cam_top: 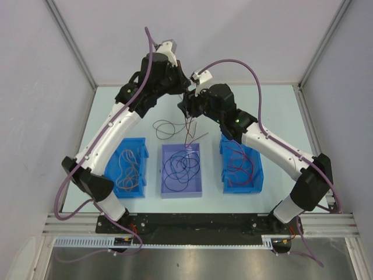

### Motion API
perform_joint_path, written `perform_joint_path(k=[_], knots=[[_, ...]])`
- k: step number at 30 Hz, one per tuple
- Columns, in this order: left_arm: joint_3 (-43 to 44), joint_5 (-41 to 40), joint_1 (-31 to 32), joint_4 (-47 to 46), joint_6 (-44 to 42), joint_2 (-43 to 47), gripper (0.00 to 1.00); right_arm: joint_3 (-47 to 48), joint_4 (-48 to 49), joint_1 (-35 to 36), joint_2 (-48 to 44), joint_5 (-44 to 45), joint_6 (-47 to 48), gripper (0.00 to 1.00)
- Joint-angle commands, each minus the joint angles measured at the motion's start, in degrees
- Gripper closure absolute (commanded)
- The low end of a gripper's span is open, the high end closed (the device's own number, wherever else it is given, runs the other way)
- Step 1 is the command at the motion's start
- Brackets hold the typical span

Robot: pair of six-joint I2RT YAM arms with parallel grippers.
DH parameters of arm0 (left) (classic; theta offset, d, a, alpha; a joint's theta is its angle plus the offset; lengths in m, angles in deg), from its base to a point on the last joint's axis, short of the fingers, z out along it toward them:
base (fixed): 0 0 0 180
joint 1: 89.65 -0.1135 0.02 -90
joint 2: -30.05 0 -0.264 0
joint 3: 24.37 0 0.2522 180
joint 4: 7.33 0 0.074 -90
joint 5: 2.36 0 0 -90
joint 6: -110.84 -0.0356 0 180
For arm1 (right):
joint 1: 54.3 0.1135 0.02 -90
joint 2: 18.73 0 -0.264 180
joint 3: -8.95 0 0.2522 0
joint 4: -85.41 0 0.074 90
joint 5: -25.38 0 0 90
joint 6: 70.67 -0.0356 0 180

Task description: Untangle the cables

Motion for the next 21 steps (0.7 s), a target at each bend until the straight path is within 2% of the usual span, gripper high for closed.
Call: perform_joint_path(k=[1, 7, 9, 11, 15, 21], knots=[[1.85, -4.24, 1.2, -0.78, -1.16, 2.91, 1.0, 3.81, -0.2, 0.64, 0.27, 3.71, -0.04, 0.46], [1.5, -8.19, 1.81, -0.61, -2.04, 3.79, 1.0, 4.52, -1.52, 0.81, 0.8, 4.68, -0.39, 0.49], [1.33, -9.24, 1.9, -0.61, -2.57, 3.97, 1.0, 4.52, -1.61, 0.81, 0.71, 4.51, -0.56, 0.55], [1.15, -9.69, 1.9, -0.52, -2.83, 3.97, 1.0, 4.34, -1.69, 0.81, 0.36, 4.07, -0.83, 0.57], [0.45, -11.18, 1.9, -0.87, -3.27, 4.32, 1.0, 4.17, -1.61, 0.9, 0.01, 2.92, -1.62, 0.56], [0.27, -12.94, 1.73, -1.05, -3.8, 4.5, 1.0, 3.99, -1.78, 0.9, -0.26, 2.75, -2.5, 0.47]])
